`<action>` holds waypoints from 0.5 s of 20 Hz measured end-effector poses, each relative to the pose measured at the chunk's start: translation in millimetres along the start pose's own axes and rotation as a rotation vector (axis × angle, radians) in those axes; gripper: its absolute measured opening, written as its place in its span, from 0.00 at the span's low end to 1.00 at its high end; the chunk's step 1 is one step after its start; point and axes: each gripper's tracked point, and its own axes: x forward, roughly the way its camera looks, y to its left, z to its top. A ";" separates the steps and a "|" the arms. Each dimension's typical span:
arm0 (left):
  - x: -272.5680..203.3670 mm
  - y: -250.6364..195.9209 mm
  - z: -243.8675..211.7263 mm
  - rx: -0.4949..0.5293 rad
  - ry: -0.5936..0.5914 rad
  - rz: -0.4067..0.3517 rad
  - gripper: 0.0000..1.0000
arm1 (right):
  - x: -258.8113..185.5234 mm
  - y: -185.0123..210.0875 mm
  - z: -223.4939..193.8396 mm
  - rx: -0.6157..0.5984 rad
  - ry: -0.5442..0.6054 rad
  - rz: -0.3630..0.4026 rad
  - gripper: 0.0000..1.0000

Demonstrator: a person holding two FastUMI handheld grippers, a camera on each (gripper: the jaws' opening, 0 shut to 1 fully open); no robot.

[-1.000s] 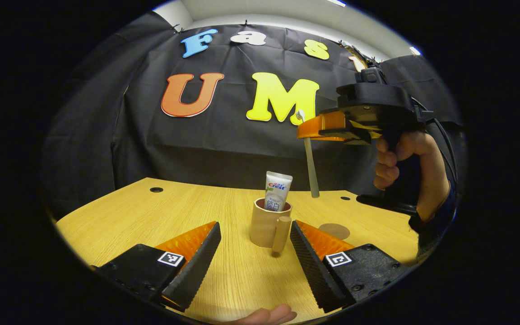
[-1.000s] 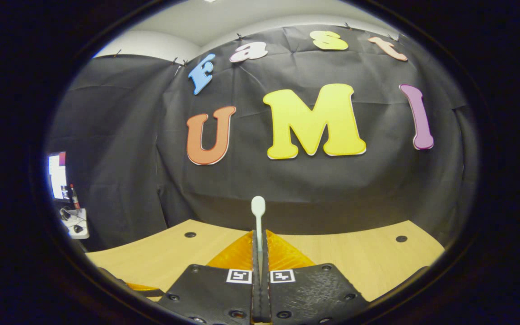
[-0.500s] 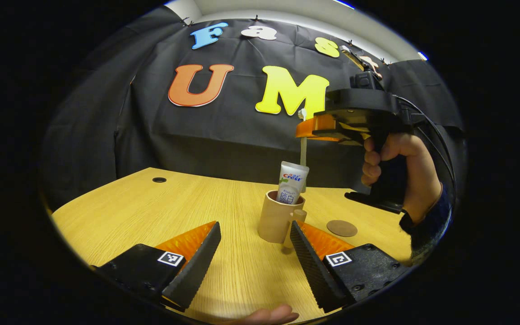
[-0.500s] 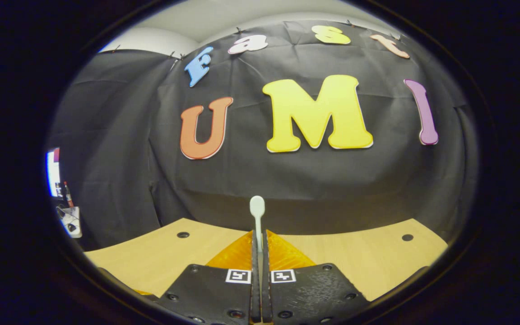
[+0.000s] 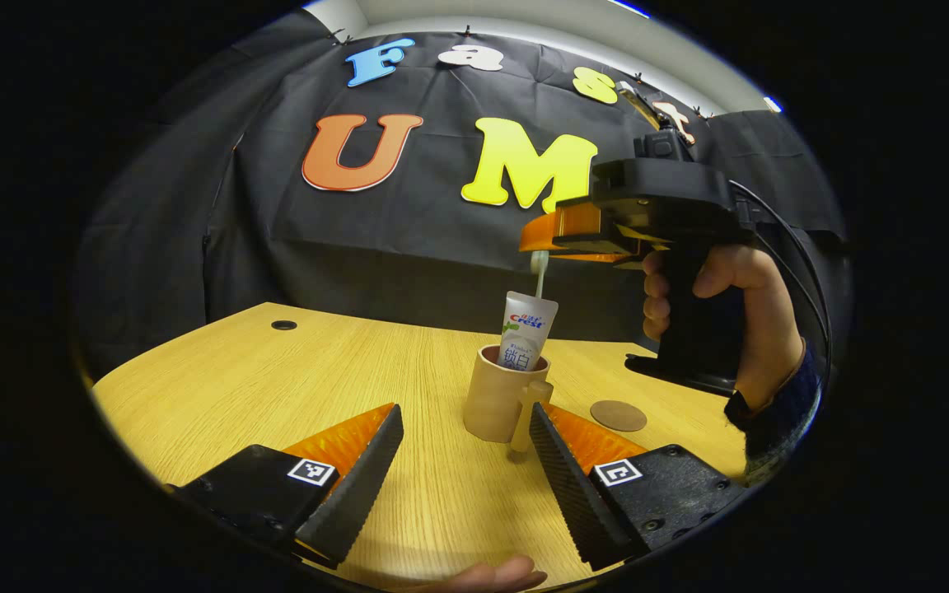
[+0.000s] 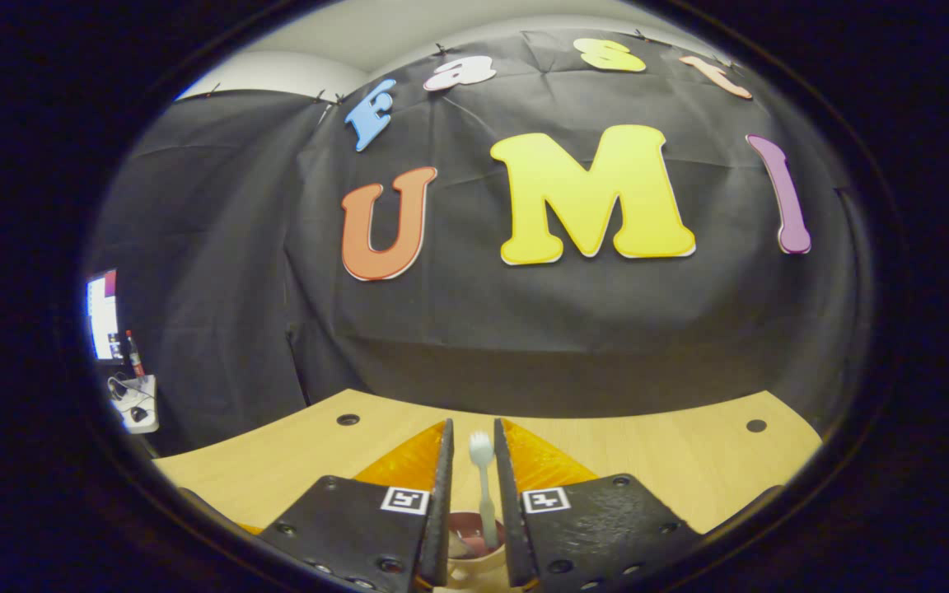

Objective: Put the toothbrush and toothpaste on the desktop into the cup, then pick up the cup and place it on the coaster on the desktop.

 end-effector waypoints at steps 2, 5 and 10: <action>0.5 -1.2 0.7 -0.001 0.000 -0.003 0.98 | -6.7 -1.1 7.8 -0.078 -0.035 -0.035 0.54; 1.1 -0.5 -1.1 0.012 0.003 0.008 0.98 | -11.5 7.7 16.4 -0.156 -0.084 -0.056 0.94; -4.5 0.6 0.7 0.026 0.006 0.021 0.98 | -35.4 14.9 30.3 -0.111 -0.101 -0.037 0.95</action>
